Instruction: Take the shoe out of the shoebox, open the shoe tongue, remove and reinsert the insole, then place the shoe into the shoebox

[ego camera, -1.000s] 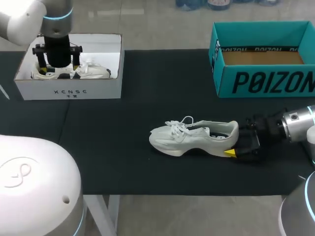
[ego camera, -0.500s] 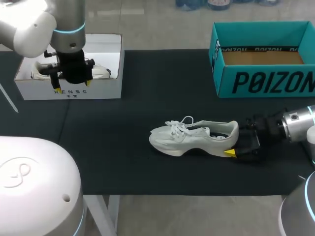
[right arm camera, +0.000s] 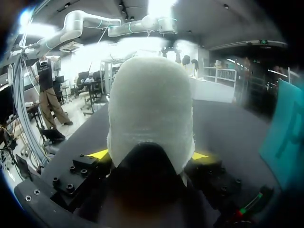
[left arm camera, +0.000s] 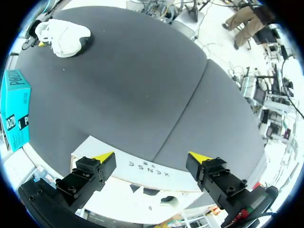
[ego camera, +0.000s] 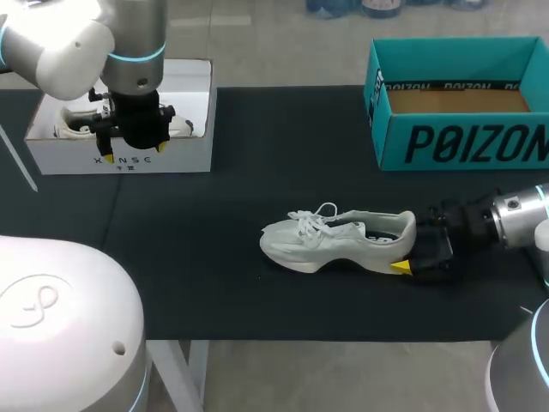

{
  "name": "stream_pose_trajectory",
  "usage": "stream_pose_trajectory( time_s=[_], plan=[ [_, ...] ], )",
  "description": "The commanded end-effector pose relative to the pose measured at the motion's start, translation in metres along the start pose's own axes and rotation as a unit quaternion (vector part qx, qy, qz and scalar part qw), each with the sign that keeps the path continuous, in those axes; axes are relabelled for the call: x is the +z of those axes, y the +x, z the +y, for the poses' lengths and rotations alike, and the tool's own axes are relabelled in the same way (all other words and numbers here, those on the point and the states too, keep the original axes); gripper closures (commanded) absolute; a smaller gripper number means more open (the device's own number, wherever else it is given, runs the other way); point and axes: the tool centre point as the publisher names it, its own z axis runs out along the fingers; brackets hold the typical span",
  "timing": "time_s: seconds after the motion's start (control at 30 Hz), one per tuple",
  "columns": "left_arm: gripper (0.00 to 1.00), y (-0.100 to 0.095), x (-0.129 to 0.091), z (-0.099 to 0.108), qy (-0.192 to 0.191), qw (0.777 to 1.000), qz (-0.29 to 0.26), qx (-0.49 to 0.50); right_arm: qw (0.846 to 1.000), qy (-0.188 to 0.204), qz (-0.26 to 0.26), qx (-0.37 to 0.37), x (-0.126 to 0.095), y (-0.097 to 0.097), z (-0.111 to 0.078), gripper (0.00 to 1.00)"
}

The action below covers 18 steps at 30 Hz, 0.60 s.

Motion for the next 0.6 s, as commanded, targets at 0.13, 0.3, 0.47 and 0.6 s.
stream_pose_trajectory(
  time_s=[0.13,0.3,0.47,0.6],
  plan=[
    [0.00,0.000,0.000,0.000,-0.001,1.000,0.000,0.001,1.000,0.002,-0.001,0.000,0.007,0.000,-0.003,1.00],
    [0.00,0.000,0.000,0.000,-0.001,1.000,0.000,0.001,1.000,0.002,-0.001,0.000,0.007,0.000,-0.003,1.00],
    [0.00,0.000,-0.005,-0.012,-0.010,0.998,-0.004,-0.063,1.000,0.002,-0.001,0.000,0.007,0.000,-0.003,1.00],
    [0.00,0.004,-0.016,-0.041,0.008,0.977,-0.004,-0.211,1.000,0.002,-0.001,0.000,0.007,0.000,-0.003,1.00]
  ],
)
